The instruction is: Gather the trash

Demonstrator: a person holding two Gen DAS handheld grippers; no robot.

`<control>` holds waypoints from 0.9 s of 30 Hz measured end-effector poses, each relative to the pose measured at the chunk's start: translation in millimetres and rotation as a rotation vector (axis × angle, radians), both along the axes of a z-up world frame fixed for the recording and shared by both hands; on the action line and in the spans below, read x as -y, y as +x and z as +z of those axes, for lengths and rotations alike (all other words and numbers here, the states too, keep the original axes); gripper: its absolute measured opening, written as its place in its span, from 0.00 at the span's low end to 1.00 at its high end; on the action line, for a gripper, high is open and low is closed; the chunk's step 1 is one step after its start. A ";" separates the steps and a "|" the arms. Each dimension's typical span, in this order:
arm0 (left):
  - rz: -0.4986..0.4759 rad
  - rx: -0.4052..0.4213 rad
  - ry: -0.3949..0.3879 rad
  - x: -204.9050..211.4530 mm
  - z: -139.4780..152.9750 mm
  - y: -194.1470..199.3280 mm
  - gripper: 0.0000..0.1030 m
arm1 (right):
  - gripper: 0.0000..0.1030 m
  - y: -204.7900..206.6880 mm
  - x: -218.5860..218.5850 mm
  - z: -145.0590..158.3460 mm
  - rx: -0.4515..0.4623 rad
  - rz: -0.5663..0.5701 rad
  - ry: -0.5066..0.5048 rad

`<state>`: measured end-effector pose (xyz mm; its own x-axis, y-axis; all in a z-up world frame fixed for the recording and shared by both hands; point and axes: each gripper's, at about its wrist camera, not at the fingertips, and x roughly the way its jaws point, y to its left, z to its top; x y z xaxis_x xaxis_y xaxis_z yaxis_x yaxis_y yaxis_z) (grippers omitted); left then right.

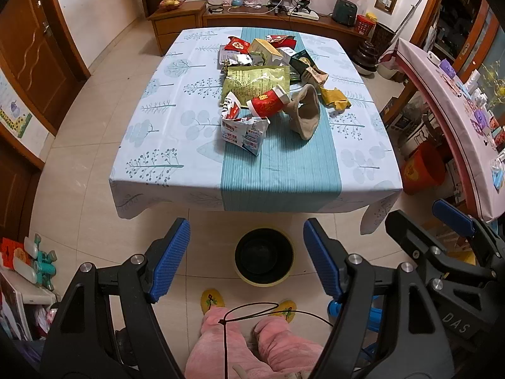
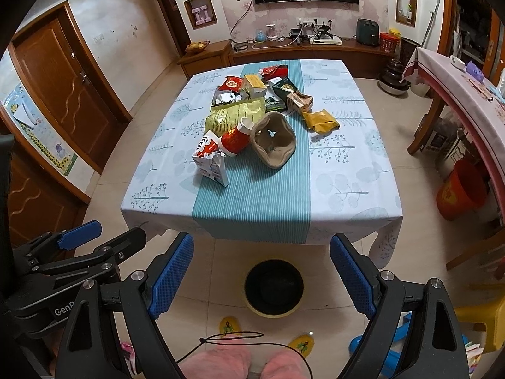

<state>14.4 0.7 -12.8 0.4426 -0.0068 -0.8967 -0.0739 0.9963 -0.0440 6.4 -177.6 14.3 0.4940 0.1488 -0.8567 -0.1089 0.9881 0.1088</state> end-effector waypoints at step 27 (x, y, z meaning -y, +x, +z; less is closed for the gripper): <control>0.097 -0.014 -0.004 20.6 -14.2 -11.1 0.70 | 0.78 0.9 32.3 -12.5 -0.026 0.070 0.036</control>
